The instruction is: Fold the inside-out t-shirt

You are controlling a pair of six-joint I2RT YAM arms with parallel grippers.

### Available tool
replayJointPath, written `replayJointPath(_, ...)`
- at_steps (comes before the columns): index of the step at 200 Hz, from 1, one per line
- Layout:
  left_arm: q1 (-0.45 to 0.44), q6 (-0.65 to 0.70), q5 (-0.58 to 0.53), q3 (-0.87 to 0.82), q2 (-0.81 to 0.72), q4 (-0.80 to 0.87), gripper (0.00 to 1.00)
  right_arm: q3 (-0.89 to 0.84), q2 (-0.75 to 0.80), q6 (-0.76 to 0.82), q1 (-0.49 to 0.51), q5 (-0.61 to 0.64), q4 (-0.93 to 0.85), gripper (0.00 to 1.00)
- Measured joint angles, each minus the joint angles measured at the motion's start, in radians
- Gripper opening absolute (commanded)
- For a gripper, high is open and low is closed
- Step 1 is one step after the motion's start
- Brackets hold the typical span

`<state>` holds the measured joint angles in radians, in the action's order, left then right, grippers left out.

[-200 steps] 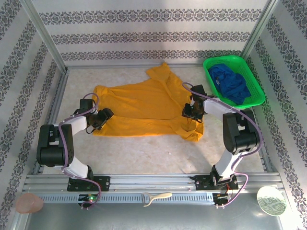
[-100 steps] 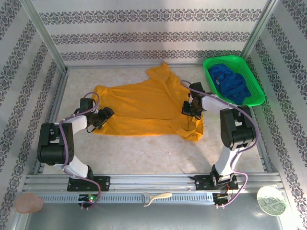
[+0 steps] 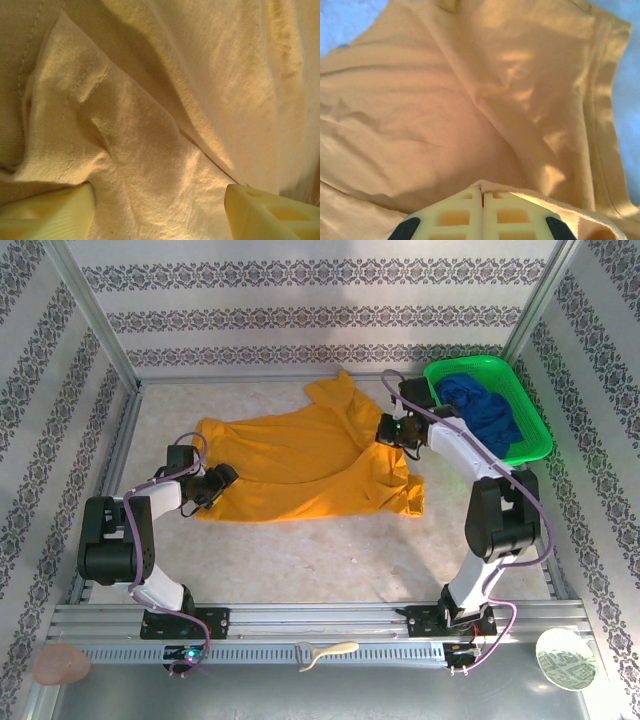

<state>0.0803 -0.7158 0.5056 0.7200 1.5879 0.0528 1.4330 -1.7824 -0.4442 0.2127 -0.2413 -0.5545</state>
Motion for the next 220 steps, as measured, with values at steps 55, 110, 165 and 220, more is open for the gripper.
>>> replayJointPath(55, 0.0, 0.002, 0.007, -0.003, 0.001, -0.008, 0.7, 0.096, -0.18, 0.004, 0.006, -0.006, 0.003, 0.42)
replayJointPath(110, 0.0, 0.005, 0.007, -0.003, -0.014, 0.01, 0.7, -0.069, -0.024, 0.034, 0.008, 0.152, -0.019, 0.34)
replayJointPath(165, 0.0, 0.008, 0.006, 0.0, -0.05, 0.097, 0.7, -0.072, -0.136, 0.072, 0.015, 0.22, -0.028, 0.33)
replayJointPath(220, 0.0, 0.008, 0.006, 0.0, -0.056, 0.113, 0.7, 0.018, -0.243, 0.082, 0.021, 0.249, -0.048, 0.11)
